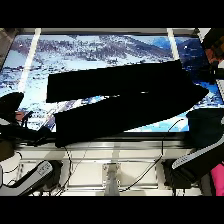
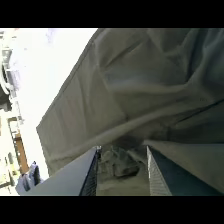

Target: Fold the clothes and pants, and hang the long-sleeved shirts on hangers.

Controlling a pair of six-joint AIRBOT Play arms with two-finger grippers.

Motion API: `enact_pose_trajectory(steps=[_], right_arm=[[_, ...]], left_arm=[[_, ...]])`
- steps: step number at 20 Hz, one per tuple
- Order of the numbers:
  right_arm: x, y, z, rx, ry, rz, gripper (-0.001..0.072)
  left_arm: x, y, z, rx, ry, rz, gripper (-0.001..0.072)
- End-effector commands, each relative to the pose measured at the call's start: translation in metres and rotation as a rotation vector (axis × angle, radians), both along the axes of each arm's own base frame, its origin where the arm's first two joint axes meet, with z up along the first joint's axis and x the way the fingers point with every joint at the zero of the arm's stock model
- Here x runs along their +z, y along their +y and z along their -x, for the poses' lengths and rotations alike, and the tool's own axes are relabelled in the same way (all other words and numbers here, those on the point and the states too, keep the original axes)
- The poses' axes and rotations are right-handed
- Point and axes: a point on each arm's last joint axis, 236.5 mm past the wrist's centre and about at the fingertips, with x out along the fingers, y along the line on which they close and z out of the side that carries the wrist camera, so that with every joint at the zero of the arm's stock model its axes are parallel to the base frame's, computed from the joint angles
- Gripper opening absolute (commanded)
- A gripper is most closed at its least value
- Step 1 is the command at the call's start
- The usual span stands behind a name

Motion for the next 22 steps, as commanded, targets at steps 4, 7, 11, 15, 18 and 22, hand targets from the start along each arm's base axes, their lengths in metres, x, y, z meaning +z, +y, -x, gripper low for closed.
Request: enact_pose_trajectory(steps=[4,7,11,15,18,22], right_arm=[[0.003,0.001,-0.002,-0.002,-0.011,-0.009,0.0354],[0.003,-0.001,-0.004,-0.014,-0.017,-0.004,0.0354],[0.003,-0.003,-0.006,-0.022,-0.021,0.0,0.0354],[0.003,-0.005,-0.007,-0.03,-0.024,0.004,0.0353],[0.003,-0.006,-0.008,-0.035,-0.026,0.006,0.0353],[-0.007,-0.016,-0.008,-0.057,-0.003,0.06,0.0352]], left_arm=[[-0.007,-0.014,-0.012,-0.095,-0.022,-0.059,0.0479],[-0.008,-0.023,-0.013,-0.138,-0.025,-0.06,0.0477],[-0.015,-0.03,-0.007,-0.105,0.049,-0.025,0.0476],[-0.016,-0.054,-0.019,-0.045,0.057,0.105,0.0244],[-0.008,-0.067,-0.036,-0.018,-0.013,0.171,0.0006],[0.022,-0.085,-0.071,0.073,-0.14,0.278,0.0005]])
